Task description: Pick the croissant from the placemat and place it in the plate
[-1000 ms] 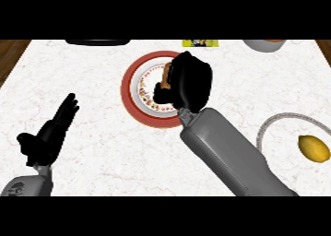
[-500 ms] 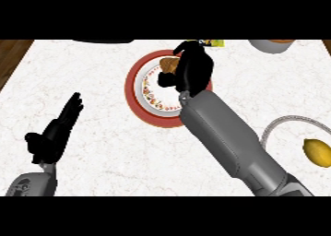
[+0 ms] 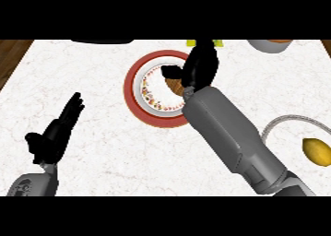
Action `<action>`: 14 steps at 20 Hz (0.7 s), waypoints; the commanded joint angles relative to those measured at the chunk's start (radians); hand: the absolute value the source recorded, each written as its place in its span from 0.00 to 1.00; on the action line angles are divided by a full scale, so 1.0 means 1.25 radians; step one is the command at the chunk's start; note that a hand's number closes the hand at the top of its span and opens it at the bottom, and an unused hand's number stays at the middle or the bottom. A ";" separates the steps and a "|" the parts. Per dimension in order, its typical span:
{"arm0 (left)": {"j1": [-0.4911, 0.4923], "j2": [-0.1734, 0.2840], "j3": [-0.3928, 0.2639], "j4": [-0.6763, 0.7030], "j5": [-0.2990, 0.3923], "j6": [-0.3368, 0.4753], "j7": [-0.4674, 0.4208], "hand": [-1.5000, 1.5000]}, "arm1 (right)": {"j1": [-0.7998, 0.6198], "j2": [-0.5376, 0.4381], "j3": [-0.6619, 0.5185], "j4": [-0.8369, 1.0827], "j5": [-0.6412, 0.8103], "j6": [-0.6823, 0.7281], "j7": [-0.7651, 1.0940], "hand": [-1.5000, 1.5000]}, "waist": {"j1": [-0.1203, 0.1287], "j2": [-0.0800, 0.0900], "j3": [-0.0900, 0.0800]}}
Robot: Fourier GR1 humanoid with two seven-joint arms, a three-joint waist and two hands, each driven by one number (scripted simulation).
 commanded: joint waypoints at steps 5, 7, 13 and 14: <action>0.040 0.006 0.014 -0.026 0.003 0.010 0.011 0.50 | 0.127 -0.002 -0.065 -0.162 -0.120 -0.229 -0.135 0.00 | -0.033 -0.008 0.002; 0.044 0.012 0.017 -0.040 0.004 0.008 0.015 0.50 | 0.249 0.002 -0.033 -0.241 -0.156 -0.261 -0.201 0.00 | -0.040 -0.010 0.002; 0.025 0.021 0.035 0.005 0.007 -0.006 -0.004 0.50 | 0.517 -0.097 0.058 -0.519 -0.276 -0.203 -0.372 0.00 | -0.053 -0.011 0.000; 0.081 0.012 0.026 -0.060 0.016 -0.009 0.012 0.50 | 0.556 -0.125 0.064 -0.555 -0.298 -0.193 -0.401 0.00 | -0.047 -0.012 0.001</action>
